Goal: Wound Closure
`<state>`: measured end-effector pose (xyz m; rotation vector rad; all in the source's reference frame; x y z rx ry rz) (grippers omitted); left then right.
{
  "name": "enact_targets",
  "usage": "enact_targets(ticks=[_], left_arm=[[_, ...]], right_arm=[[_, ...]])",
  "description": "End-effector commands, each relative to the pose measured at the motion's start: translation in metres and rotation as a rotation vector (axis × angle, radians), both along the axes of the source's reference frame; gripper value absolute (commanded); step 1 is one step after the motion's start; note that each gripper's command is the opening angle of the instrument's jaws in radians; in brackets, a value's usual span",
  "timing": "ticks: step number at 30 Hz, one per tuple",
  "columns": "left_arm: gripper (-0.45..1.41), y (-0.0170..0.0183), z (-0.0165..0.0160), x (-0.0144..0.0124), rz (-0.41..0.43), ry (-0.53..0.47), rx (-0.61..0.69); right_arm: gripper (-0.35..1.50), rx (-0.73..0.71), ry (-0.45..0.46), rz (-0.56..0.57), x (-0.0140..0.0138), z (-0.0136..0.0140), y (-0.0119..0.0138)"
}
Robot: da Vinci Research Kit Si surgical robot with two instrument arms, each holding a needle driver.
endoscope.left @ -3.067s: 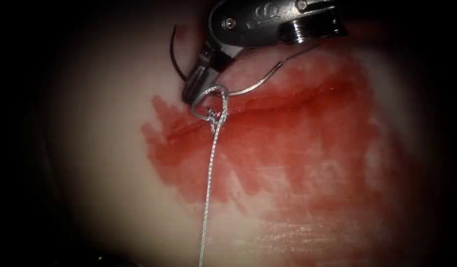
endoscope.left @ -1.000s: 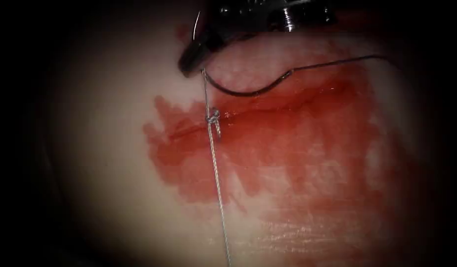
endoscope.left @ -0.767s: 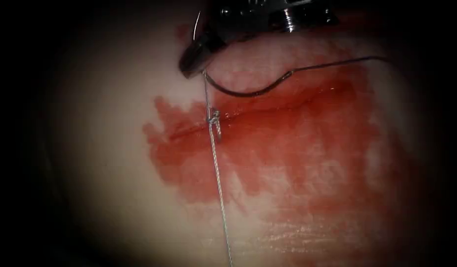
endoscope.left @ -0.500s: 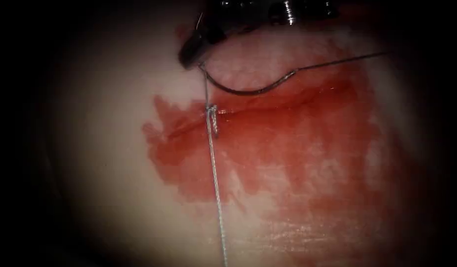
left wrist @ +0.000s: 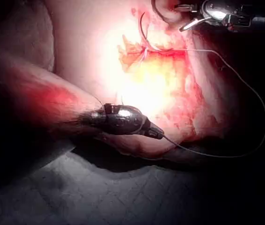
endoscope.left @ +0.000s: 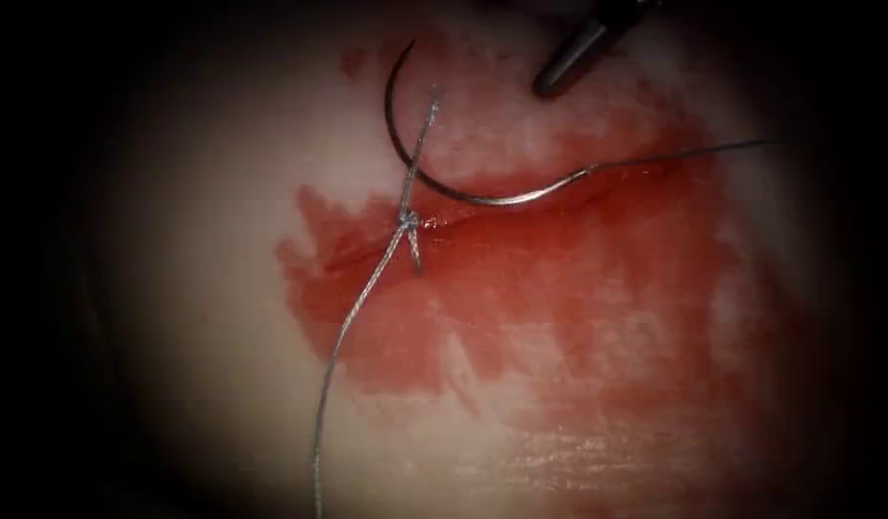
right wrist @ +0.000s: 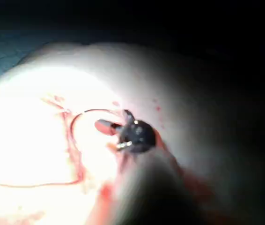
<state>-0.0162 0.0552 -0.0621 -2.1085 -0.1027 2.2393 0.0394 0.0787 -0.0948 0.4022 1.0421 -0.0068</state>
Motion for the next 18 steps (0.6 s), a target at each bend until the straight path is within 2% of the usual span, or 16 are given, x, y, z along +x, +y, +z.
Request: enact_targets(ticks=[1, 5, 6, 13, 15, 18], left_arm=[[-0.35, 0.0007, 0.0002, -0.0001, 0.001, 0.026, -0.022], [-0.35, 0.0020, -0.0007, 0.0008, -0.008, 0.048, -0.048], [-0.35, 0.0029, -0.0017, 0.0018, -0.018, 0.075, -0.083], [-0.35, 0.0051, -0.0036, 0.0045, -0.055, 0.138, -0.140], [-0.35, 0.0069, -0.0046, 0.0063, -0.081, 0.182, -0.175], [-0.35, 0.0084, -0.0052, 0.0075, -0.097, 0.218, -0.204]], right_arm=[[0.94, 0.010, 0.005, 0.037, 0.0002, -0.0012, 0.0004], [0.88, 0.041, 0.047, 0.064, 0.0009, -0.0028, -0.0011], [0.79, 0.037, 0.053, 0.070, 0.0017, -0.0035, -0.0021], [0.67, 0.036, 0.062, 0.102, 0.0036, -0.0044, -0.0036], [0.59, 0.030, 0.057, 0.120, 0.0056, -0.0047, -0.0052], [0.54, 0.025, 0.052, 0.126, 0.0068, -0.0050, -0.0061]])
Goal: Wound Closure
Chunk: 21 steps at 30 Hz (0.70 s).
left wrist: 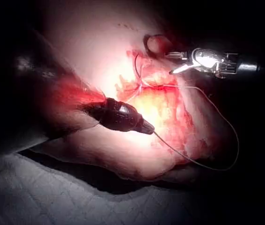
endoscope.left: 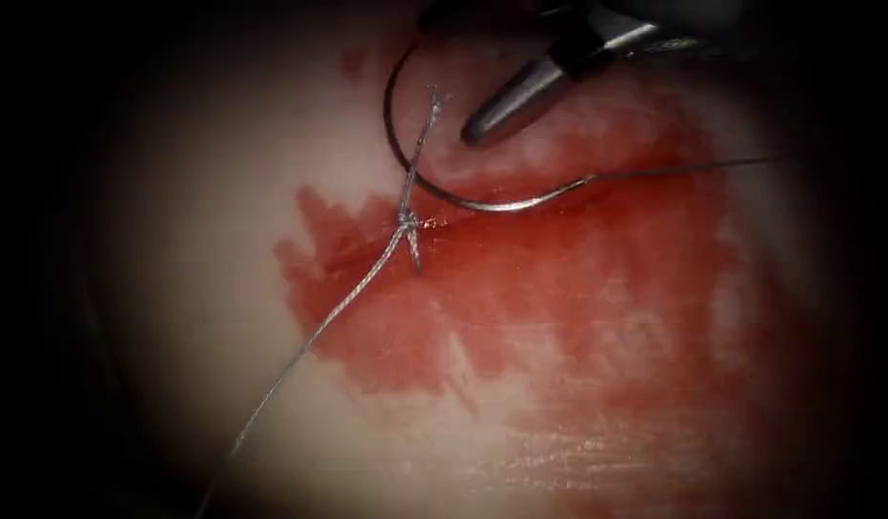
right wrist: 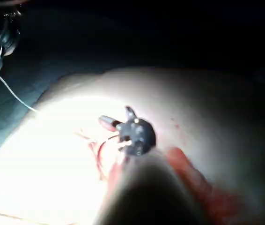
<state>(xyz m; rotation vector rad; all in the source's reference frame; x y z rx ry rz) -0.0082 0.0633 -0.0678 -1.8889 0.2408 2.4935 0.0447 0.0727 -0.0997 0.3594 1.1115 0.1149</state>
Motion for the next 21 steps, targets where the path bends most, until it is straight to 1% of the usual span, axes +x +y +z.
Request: enact_targets(ticks=[1, 5, 8, 11, 12, 15, 16, 21], left_arm=[[-0.35, 0.0008, 0.0003, -0.0003, -0.003, 0.008, -0.009], [-0.35, 0.0033, -0.0008, 0.0004, -0.017, 0.055, -0.054], [-0.35, 0.0050, -0.0018, 0.0004, -0.024, 0.081, -0.092], [-0.35, 0.0065, -0.0030, 0.0000, -0.040, 0.097, -0.124], [-0.35, 0.0065, -0.0030, 0.0000, -0.040, 0.097, -0.124], [-0.35, 0.0077, -0.0044, -0.0014, -0.033, 0.081, -0.148], [-0.35, 0.0077, -0.0044, -0.0014, -0.033, 0.081, -0.148], [-0.35, 0.0095, -0.0060, -0.0038, -0.033, 0.024, -0.164]], right_arm=[[0.51, -0.003, 0.007, -0.003, 0.0020, -0.0001, -0.0005], [0.41, -0.008, 0.003, 0.000, 0.0035, 0.0001, -0.0016], [0.34, -0.016, -0.002, 0.001, 0.0042, 0.0007, -0.0023], [0.29, -0.030, -0.008, 0.012, 0.0052, 0.0021, -0.0033], [0.29, -0.030, -0.008, 0.012, 0.0052, 0.0021, -0.0033], [0.25, -0.017, 0.008, 0.031, 0.0066, 0.0037, -0.0046], [0.25, -0.017, 0.008, 0.031, 0.0066, 0.0037, -0.0046], [0.19, -0.030, 0.037, 0.046, 0.0085, 0.0051, -0.0068]])
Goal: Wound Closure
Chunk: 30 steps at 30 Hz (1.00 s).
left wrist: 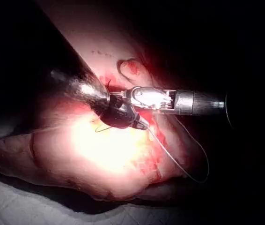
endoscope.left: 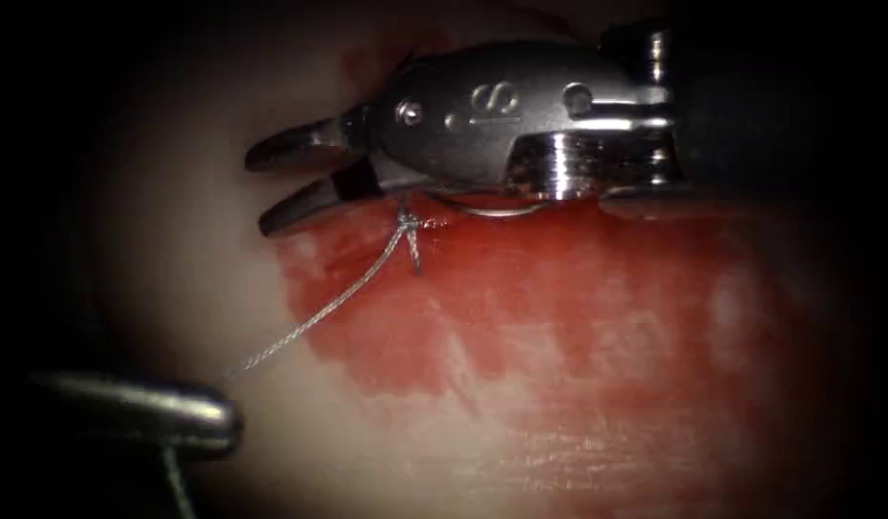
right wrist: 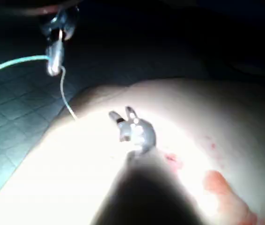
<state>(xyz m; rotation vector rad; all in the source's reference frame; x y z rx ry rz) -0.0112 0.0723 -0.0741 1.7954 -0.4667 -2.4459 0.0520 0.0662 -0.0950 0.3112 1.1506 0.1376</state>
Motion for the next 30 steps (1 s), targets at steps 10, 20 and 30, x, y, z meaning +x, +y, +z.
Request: enact_targets(ticks=[10, 20, 30], left_arm=[[-0.35, 0.0044, -0.0008, -0.0037, 0.010, -0.120, 0.009], [-0.35, 0.0089, 0.0028, -0.0028, 0.009, -0.319, 0.034], [-0.35, 0.0113, 0.0061, -0.0034, 0.024, -0.416, 0.071]], right_arm=[[0.09, -0.027, 0.061, 0.017, 0.0023, 0.0022, -0.0034], [0.05, 0.076, 0.200, -0.027, 0.0033, 0.0032, -0.0054], [-0.10, 0.141, 0.294, -0.064, 0.0027, 0.0034, -0.0063]])
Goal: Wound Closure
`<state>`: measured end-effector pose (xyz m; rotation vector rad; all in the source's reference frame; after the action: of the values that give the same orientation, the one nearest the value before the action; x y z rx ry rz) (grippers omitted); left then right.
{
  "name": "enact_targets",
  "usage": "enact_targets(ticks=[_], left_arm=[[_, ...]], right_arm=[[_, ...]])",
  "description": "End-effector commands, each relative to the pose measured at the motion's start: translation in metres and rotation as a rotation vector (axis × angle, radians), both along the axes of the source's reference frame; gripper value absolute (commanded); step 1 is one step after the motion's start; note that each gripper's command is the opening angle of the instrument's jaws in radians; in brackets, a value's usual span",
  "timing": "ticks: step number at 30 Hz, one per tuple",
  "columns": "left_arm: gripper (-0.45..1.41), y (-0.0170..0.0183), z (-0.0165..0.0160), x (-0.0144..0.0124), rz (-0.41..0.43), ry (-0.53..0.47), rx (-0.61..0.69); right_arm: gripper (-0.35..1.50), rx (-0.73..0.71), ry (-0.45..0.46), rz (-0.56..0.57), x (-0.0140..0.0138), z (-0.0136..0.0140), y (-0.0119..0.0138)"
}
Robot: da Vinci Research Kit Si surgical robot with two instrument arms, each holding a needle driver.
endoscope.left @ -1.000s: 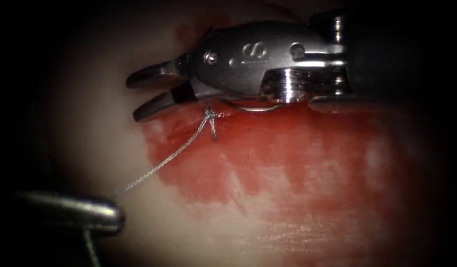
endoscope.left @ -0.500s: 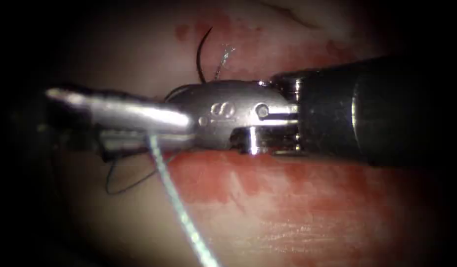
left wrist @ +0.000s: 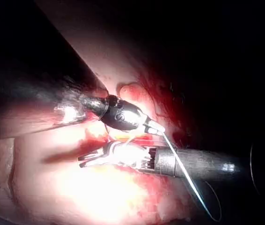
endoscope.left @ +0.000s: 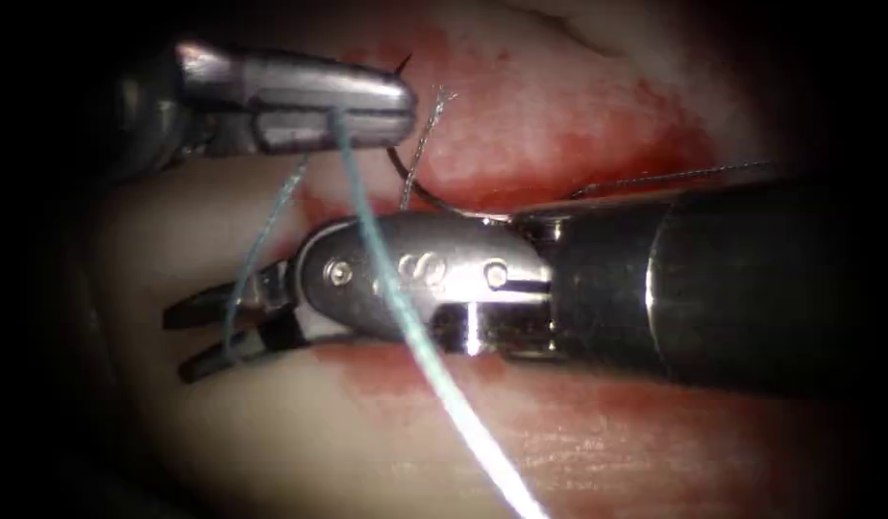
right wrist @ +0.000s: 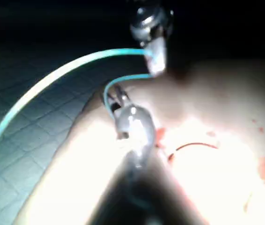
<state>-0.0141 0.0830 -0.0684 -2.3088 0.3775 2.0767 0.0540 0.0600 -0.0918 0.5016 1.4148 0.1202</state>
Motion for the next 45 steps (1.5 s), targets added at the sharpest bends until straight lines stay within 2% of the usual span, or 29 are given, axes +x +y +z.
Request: enact_targets(ticks=[1, 5, 7, 13, 22, 25, 34, 35, 36, 38, 41, 42, 45], left_arm=[[-0.35, 0.0007, 0.0006, -0.0006, -0.001, -0.008, 0.003], [-0.35, 0.0006, 0.0033, -0.0011, -0.001, -0.042, 0.018], [-0.35, 0.0001, 0.0050, -0.0015, 0.001, -0.058, 0.022], [-0.35, 0.0005, 0.0099, -0.0016, -0.021, -0.129, 0.024], [-0.35, 0.0007, 0.0128, -0.0026, -0.035, -0.150, 0.027], [-0.35, 0.0007, 0.0146, -0.0023, -0.047, -0.175, 0.011], [-0.35, -0.0011, 0.0176, -0.0016, -0.042, -0.199, 0.005], [-0.35, -0.0011, 0.0176, -0.0016, -0.042, -0.199, 0.005], [-0.35, -0.0015, 0.0181, -0.0015, -0.041, -0.203, 0.003], [-0.35, -0.0020, 0.0184, -0.0015, -0.038, -0.207, 0.003], [-0.35, -0.0027, 0.0187, -0.0011, -0.033, -0.215, -0.003], [-0.35, -0.0031, 0.0187, -0.0005, -0.027, -0.217, -0.003], [-0.35, -0.0034, 0.0187, 0.0003, -0.029, -0.213, 0.001]], right_arm=[[-0.12, 0.013, 0.021, 0.001, 0.0005, 0.0002, -0.0001], [-0.13, 0.028, 0.044, -0.002, 0.0000, 0.0004, -0.0002], [-0.18, 0.058, 0.086, 0.009, -0.0004, 0.0004, -0.0004], [-0.17, 0.167, 0.220, 0.039, -0.0020, 0.0002, -0.0008], [-0.18, 0.260, 0.347, 0.042, -0.0021, 0.0007, -0.0012], [-0.18, 0.310, 0.420, 0.084, -0.0041, 0.0001, -0.0013], [-0.18, 0.381, 0.523, 0.195, -0.0082, -0.0001, 0.0003], [-0.18, 0.381, 0.523, 0.195, -0.0082, -0.0001, 0.0003], [-0.18, 0.398, 0.520, 0.255, -0.0087, 0.0001, 0.0008], [-0.17, 0.407, 0.516, 0.287, -0.0091, 0.0004, 0.0013], [-0.13, 0.404, 0.511, 0.305, -0.0099, 0.0009, 0.0019], [-0.12, 0.399, 0.497, 0.332, -0.0110, 0.0013, 0.0024], [-0.10, 0.412, 0.491, 0.364, -0.0119, 0.0018, 0.0028]])
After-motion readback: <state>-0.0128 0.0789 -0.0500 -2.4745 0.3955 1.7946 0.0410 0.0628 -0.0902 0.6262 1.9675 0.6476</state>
